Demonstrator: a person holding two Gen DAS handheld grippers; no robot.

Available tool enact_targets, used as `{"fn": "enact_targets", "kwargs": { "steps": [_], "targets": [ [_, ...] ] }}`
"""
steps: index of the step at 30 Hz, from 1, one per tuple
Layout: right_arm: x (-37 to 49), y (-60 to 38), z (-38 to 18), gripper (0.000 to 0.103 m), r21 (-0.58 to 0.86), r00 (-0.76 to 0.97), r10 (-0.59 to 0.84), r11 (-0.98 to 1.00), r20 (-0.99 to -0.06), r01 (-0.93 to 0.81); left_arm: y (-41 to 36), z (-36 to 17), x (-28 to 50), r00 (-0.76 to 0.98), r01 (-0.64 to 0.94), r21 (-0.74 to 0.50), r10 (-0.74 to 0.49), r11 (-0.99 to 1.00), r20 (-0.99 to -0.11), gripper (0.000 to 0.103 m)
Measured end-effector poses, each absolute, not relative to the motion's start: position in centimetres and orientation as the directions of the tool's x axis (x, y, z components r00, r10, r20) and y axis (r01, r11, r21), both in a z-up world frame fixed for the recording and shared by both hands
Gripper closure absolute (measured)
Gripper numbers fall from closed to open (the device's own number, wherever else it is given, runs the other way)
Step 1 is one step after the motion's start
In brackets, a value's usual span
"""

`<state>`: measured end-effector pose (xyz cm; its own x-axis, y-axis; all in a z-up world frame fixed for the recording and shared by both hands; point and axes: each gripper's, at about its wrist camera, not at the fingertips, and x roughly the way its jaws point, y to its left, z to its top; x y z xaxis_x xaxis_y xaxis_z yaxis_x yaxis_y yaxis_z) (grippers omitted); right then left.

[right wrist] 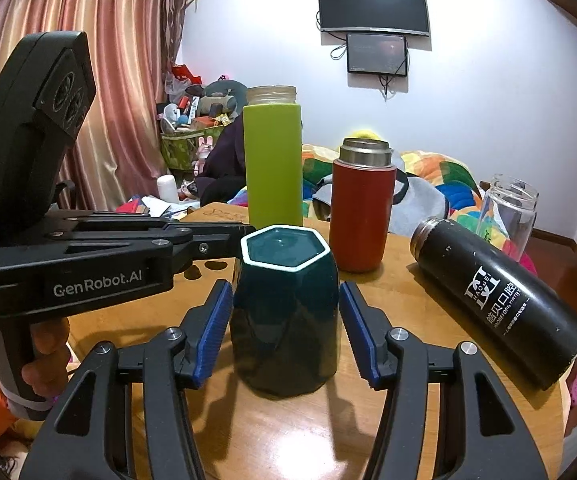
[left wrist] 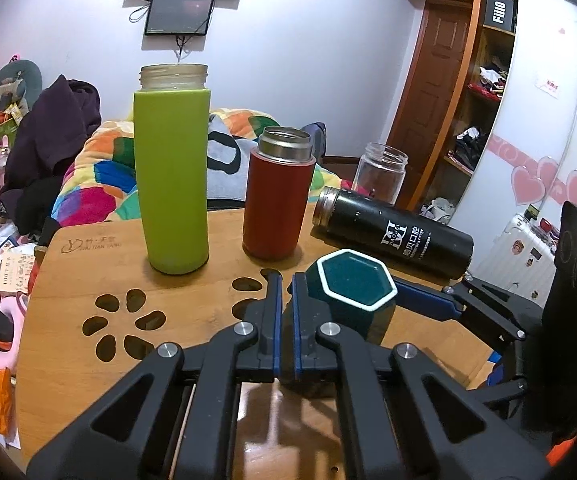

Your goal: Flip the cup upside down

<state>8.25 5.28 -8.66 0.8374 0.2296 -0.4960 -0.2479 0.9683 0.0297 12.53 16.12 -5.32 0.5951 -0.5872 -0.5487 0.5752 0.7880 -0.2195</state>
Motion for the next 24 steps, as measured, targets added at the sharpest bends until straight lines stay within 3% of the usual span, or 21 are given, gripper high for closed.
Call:
{"fn": "enact_targets", "kwargs": {
  "steps": [8,11,13,16,17,22,24],
  "targets": [
    [7.2,4.2,-7.5,0.051,0.051,0.837,0.244,0.966,-0.489,-0.252,17.5,-3.2,10.4,0.667,0.543,-0.194,-0.560,0.817,-0.491,0.099],
    [6.1,3.2,-6.0,0.047,0.060,0.857,0.225,0.973,-0.464,-0.223,17.9,-2.0,9.0,0.696,0.538,-0.180,-0.554,0.824,-0.456,0.094],
    [5.3,2.4,-5.0,0.042,0.069,0.873,0.204,0.979,-0.444,-0.193,18.1,-1.2,8.1,0.718,0.531,-0.163,-0.544,0.831,-0.435,0.080],
    [4.1,1.3,-3.4,0.026,0.084,0.896,0.164,0.986,-0.413,-0.142,18.0,-0.4,6.5,0.754,0.514,-0.128,-0.518,0.848,-0.404,0.055],
    [3.8,1.1,-3.0,0.020,0.086,0.901,0.154,0.988,-0.406,-0.130,18.0,-0.1,5.8,0.769,0.506,-0.112,-0.506,0.855,-0.390,0.051],
    [1.8,0.1,-1.1,0.015,0.108,0.925,0.109,0.991,-0.364,-0.074,18.2,0.5,3.3,0.809,0.480,-0.080,-0.477,0.873,-0.344,0.025],
    [1.3,0.0,-0.7,0.005,0.116,0.929,0.099,0.991,-0.356,-0.061,18.2,0.8,2.7,0.819,0.474,-0.077,-0.471,0.877,-0.326,0.008]
  ]
}}
